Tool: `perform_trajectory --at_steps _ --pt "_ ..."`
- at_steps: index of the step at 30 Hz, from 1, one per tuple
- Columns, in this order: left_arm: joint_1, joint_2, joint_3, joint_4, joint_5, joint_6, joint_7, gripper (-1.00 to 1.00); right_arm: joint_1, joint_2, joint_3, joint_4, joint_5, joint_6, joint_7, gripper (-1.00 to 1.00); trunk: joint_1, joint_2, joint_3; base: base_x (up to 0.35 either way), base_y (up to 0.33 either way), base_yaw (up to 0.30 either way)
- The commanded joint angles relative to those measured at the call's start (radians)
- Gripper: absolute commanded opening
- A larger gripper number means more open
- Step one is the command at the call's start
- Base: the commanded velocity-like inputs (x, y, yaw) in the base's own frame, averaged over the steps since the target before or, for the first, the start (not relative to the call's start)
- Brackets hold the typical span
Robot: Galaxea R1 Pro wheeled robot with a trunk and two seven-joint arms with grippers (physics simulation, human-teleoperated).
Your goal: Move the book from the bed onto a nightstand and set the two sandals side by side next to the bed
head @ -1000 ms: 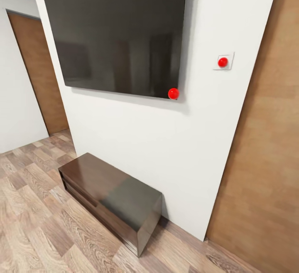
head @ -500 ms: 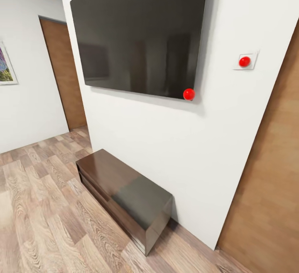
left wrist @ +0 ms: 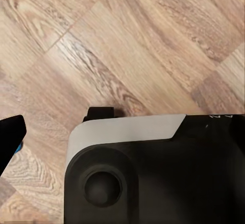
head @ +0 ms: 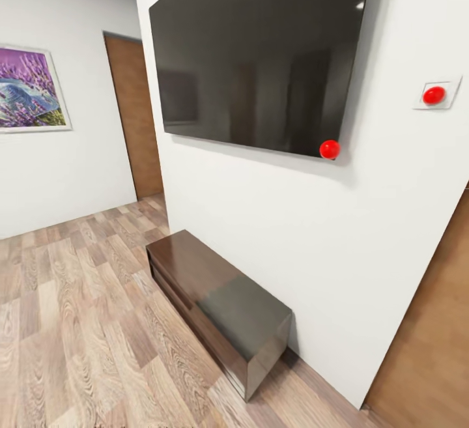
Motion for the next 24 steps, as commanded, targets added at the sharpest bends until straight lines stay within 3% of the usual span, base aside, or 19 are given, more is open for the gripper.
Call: perform_trajectory --at_steps 1,24 --pt "0.0 0.0 0.0 0.0 0.0 -0.003 -0.001 1.0 0.0 0.0 0.0 0.0 0.0 0.0 -0.001 1.0 0.0 0.0 -0.001 0.0 0.0 0.254" --pt "0.0 0.0 0.0 0.0 0.0 -0.003 -0.001 1.0 -0.001 0.0 0.0 0.0 0.0 0.0 -0.001 1.0 0.0 0.0 -0.001 0.0 0.0 0.254"
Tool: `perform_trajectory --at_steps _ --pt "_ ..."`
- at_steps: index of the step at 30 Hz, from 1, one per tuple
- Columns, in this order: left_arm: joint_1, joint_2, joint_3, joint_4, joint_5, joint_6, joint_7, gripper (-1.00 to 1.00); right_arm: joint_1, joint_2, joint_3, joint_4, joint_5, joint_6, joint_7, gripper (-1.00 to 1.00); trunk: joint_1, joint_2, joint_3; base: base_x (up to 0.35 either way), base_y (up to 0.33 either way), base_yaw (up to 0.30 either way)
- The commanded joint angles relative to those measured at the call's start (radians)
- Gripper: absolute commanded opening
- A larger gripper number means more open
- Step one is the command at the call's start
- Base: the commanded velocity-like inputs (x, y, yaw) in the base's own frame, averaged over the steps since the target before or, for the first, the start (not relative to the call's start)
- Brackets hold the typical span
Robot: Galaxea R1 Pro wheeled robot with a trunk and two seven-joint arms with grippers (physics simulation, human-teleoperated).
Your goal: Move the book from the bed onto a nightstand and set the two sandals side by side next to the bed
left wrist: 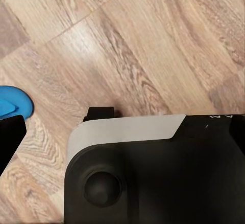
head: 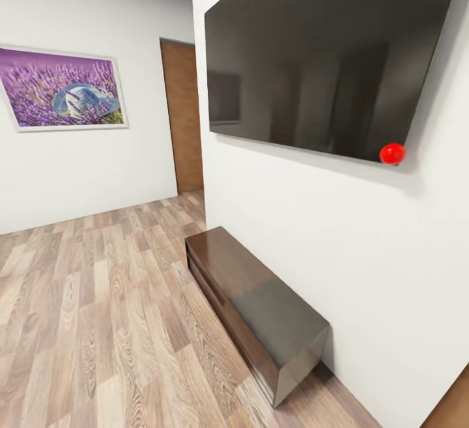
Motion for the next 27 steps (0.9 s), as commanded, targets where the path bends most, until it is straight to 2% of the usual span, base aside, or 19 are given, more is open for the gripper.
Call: perform_trajectory --at_steps 1,27 --pt "0.0 0.0 0.0 0.0 0.0 -0.003 -0.001 1.0 0.0 0.0 0.0 0.0 0.0 0.0 -0.001 1.0 0.0 0.0 -0.001 0.0 0.0 0.254" --pt "0.0 0.0 0.0 0.001 0.0 -0.003 -0.001 1.0 0.0 0.0 0.0 0.0 0.0 0.0 -0.001 1.0 0.0 0.0 -0.001 0.0 0.0 0.254"
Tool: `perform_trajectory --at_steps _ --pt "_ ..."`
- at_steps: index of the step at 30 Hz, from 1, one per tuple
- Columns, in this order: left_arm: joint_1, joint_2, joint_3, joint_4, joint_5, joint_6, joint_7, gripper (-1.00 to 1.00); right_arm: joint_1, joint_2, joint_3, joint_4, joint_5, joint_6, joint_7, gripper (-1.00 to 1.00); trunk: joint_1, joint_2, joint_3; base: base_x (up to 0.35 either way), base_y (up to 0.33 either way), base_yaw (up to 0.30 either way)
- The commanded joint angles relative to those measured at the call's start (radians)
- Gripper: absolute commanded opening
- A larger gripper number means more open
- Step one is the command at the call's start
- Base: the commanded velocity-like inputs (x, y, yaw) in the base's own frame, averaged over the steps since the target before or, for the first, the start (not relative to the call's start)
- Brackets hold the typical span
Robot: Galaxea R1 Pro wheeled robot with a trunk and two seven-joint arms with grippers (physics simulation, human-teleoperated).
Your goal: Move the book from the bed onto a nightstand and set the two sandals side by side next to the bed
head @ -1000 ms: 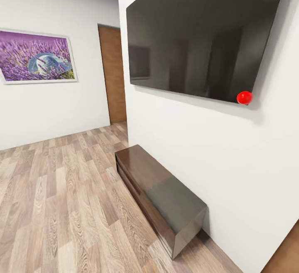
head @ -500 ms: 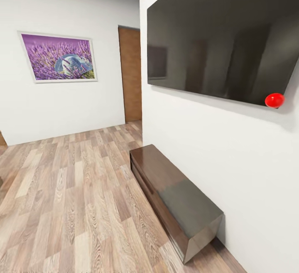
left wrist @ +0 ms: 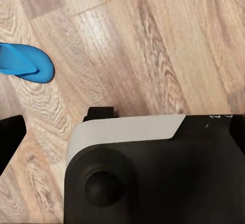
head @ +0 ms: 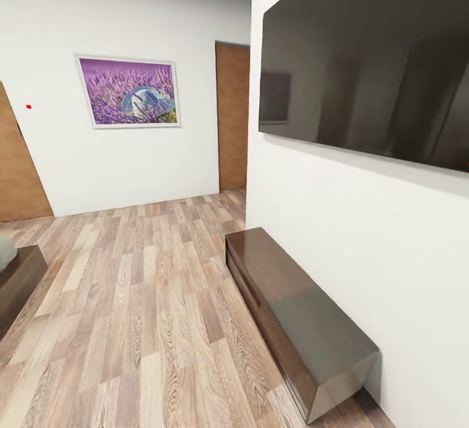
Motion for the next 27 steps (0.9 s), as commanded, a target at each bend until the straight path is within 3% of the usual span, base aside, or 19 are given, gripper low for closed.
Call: perform_trajectory --at_steps 1,27 --pt "0.0 0.0 0.0 0.0 0.0 -0.003 -0.001 1.0 0.0 0.0 0.0 0.0 0.0 0.0 -0.001 1.0 0.0 0.0 -0.001 0.0 0.0 0.254" --pt "0.0 0.0 0.0 0.0 0.0 -0.003 -0.001 1.0 0.0 0.0 0.0 0.0 0.0 0.0 -0.001 1.0 0.0 0.0 -0.001 0.0 0.0 0.258"
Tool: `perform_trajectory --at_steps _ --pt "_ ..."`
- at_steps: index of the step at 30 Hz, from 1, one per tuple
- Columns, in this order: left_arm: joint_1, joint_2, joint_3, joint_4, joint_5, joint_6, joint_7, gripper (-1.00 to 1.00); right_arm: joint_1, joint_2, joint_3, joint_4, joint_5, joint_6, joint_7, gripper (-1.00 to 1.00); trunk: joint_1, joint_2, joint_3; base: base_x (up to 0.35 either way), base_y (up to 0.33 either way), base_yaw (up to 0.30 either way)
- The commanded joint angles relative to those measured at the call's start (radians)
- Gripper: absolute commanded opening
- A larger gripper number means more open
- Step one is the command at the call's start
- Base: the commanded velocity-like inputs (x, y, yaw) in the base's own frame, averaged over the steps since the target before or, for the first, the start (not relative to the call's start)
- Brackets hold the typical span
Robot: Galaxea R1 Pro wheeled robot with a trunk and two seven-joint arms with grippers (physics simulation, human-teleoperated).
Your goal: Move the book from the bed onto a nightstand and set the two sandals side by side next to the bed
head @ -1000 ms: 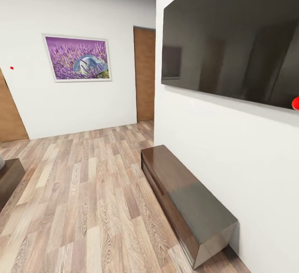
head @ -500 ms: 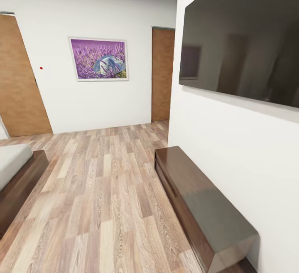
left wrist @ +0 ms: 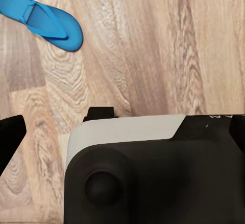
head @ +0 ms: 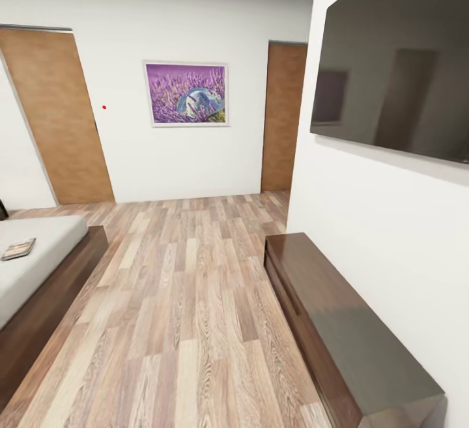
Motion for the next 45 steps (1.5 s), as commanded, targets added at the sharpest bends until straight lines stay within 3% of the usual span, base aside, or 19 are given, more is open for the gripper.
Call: perform_trajectory --at_steps 1,45 --pt "0.0 0.0 0.0 0.0 0.0 -0.003 -0.001 1.0 0.0 0.0 0.0 0.0 0.0 0.0 -0.001 1.0 0.0 -0.001 -0.001 0.0 0.0 0.262" --pt "0.0 0.0 0.0 0.001 0.0 -0.003 -0.001 1.0 0.0 0.0 0.0 0.0 0.0 0.001 -0.001 1.0 0.0 -0.001 -0.001 0.0 0.0 0.264"
